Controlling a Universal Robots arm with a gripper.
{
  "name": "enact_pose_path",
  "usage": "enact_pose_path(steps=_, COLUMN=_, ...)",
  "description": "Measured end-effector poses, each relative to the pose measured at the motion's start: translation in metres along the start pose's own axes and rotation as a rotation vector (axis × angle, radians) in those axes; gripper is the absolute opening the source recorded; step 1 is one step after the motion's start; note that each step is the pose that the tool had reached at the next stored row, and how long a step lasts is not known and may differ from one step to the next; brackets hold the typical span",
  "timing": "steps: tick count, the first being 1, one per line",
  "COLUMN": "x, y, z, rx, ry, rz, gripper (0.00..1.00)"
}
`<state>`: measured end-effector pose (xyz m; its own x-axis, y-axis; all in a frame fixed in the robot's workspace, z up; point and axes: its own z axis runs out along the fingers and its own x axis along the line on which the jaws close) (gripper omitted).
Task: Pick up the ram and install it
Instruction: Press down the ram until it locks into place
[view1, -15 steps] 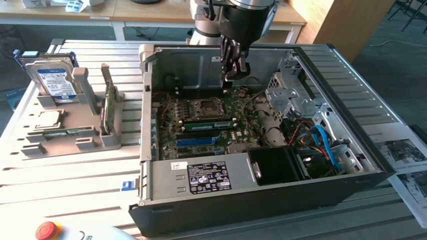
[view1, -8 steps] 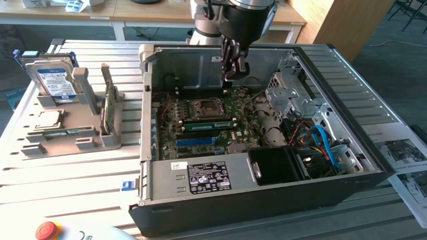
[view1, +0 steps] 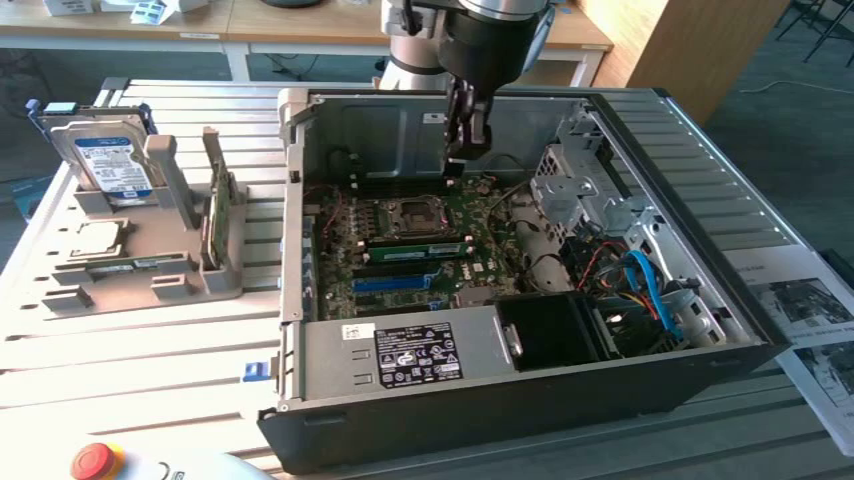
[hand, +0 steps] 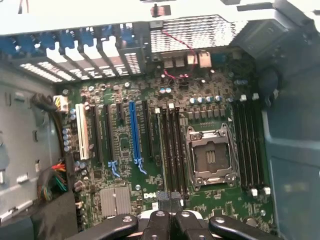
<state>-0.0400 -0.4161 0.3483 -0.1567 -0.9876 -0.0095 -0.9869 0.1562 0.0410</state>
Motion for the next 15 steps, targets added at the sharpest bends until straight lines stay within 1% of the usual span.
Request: enact_pose_path(steps=15, x=0.0000, y=-0.0002, z=0.0036, rx=0.0023, ry=-0.0098, rz=0.239, gripper=0.11)
